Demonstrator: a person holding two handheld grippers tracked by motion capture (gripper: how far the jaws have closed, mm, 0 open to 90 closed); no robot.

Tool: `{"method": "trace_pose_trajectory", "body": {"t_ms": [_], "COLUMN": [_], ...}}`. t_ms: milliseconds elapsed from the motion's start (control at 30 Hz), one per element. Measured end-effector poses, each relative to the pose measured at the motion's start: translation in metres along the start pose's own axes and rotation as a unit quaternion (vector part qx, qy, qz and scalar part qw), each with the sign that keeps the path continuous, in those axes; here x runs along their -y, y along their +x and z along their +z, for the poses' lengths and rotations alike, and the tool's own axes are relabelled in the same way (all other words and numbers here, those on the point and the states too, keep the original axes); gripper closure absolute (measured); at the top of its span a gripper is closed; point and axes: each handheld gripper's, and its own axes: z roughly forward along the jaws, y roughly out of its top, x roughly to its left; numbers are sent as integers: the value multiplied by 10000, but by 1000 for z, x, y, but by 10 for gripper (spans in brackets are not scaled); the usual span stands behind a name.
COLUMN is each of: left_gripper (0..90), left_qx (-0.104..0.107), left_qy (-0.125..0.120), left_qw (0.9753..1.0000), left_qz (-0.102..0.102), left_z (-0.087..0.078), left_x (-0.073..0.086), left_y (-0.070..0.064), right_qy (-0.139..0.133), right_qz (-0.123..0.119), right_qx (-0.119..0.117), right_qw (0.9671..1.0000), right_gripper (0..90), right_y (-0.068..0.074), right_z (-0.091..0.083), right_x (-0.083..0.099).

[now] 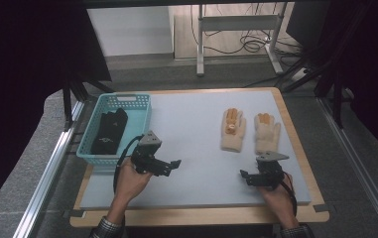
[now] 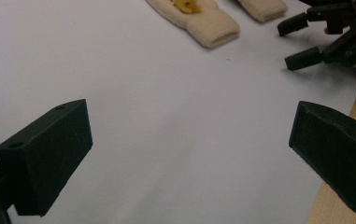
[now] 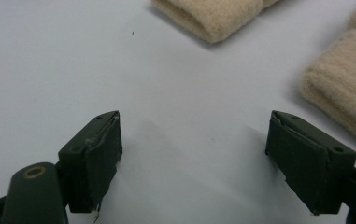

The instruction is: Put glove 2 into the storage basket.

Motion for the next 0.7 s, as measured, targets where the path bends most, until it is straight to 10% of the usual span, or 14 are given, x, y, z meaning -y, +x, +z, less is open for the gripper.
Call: {"method": "trace_pose_trajectory", "body": {"t_ms": [267, 700], "left_gripper": [0, 2], "left_qx": [42, -537], "left_qy": [105, 504], "left_qw": [9999, 9968], "left_qz": [-2, -314], "left_z": [24, 38], "left_x": [24, 73], "left_y": [-11, 2], "right_qy": [-2, -4], "right_qz": [-2, -5], "right_qx": [1, -2], "right_qw": [10000, 10000], "right_gripper": [182, 182], "right_y": [0, 0], "right_z": [0, 0], "right_x": [0, 0]}}
